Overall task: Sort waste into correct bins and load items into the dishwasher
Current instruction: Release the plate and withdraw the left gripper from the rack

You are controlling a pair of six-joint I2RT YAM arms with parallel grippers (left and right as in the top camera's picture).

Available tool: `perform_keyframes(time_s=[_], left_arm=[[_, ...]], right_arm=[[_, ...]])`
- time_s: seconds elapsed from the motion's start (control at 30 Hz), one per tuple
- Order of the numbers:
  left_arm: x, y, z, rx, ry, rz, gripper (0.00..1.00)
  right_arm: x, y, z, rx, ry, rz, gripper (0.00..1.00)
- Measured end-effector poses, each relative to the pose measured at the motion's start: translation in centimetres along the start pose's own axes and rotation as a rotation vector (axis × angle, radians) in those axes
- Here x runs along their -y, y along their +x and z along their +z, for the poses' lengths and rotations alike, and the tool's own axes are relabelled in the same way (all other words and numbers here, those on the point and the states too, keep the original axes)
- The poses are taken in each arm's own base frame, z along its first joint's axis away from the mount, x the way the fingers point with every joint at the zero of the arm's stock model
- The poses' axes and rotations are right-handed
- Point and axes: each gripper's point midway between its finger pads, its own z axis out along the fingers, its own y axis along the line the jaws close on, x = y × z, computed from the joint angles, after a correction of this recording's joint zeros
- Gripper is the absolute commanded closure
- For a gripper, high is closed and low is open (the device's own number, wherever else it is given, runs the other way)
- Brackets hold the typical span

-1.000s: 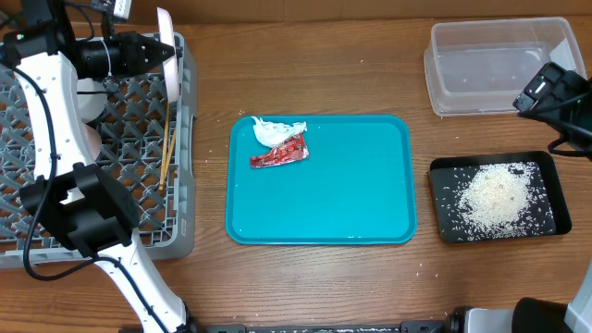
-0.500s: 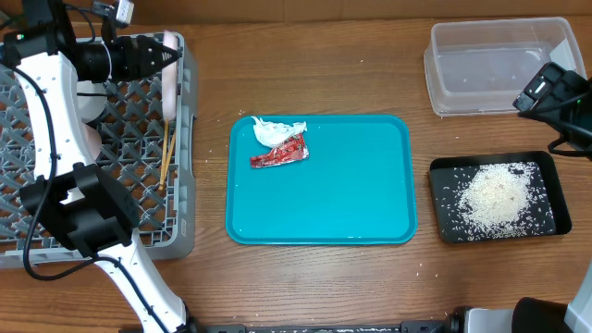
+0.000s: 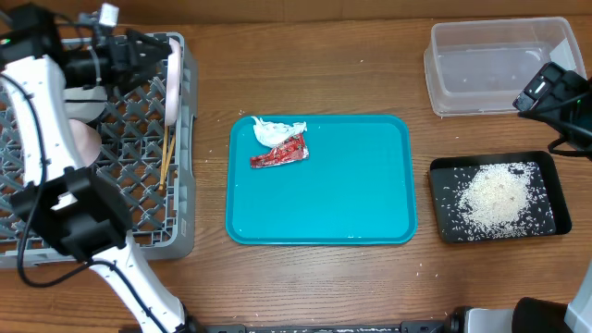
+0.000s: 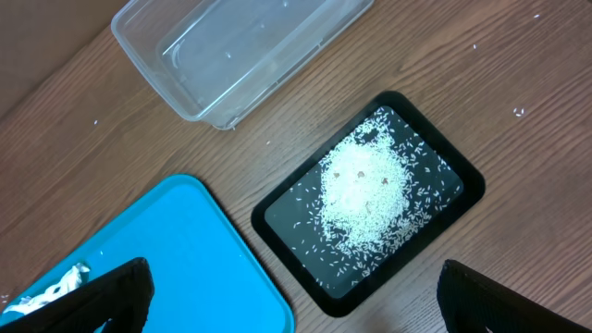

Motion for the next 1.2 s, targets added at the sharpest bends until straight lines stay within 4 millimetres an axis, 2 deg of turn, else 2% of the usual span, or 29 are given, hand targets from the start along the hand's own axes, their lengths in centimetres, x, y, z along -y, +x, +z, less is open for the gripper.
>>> perform_keyframes(time_s=[0.07,0.17,0.2,0.27,0.33,0.47,0.53,0.67,0.7,0.8,0.93,1.2], left_arm=[[0.8,0.4,-2.5,0.031,-0.009,-0.040,0.02],[2.7,1.6,-7.2,0.099,-0.047,-0.093,0.21],[3.3,2.1,-8.8,0.125,-0.069,-0.108,0.22],[4.5,3.5,-12.2,0.191,-0.137,-0.147,0.20],[4.8,4.9,-15.2,0.257,-0.228,-0.207,0.00],[4.3,7.1,-19.4,0.371,-0.407,-0.291,0.00],[3.9,8.4,-20.0,0.391,-0.463,-0.342,0.00],[2.7,11.4,-19.9,0.379,-0.552,-0.460,0.00],[1.9,12.6,-20.0,0.376,-0.600,-0.509,0.00],[0.6,14.2,-20.5,0.376,-0.689,-0.583,0.00],[-0.7,15.0,-20.8,0.370,-0.750,-0.639,0.00],[-1.2,15.3,-21.2,0.373,-0.783,-0.656,0.00]], right_arm=[[0.0,0.0,0.0,0.000,0.001,0.000,0.00],[0.0,0.0,0.0,-0.001,0.001,-0.001,0.00],[0.0,0.0,0.0,0.000,0.000,0.000,0.00],[0.0,0.0,0.0,0.000,0.000,0.000,0.00],[0.0,0.0,0.0,-0.001,0.000,0.000,0.00],[0.0,0.0,0.0,-0.001,0.000,0.000,0.00],[0.0,0.0,0.0,-0.001,0.000,0.000,0.00],[0.0,0.0,0.0,-0.001,0.000,0.000,0.00],[0.0,0.0,0.0,-0.001,0.000,-0.001,0.00],[0.0,0.0,0.0,0.000,0.000,0.000,0.00],[0.0,0.0,0.0,0.000,0.001,0.000,0.00],[0.0,0.0,0.0,0.000,0.000,0.000,0.00]])
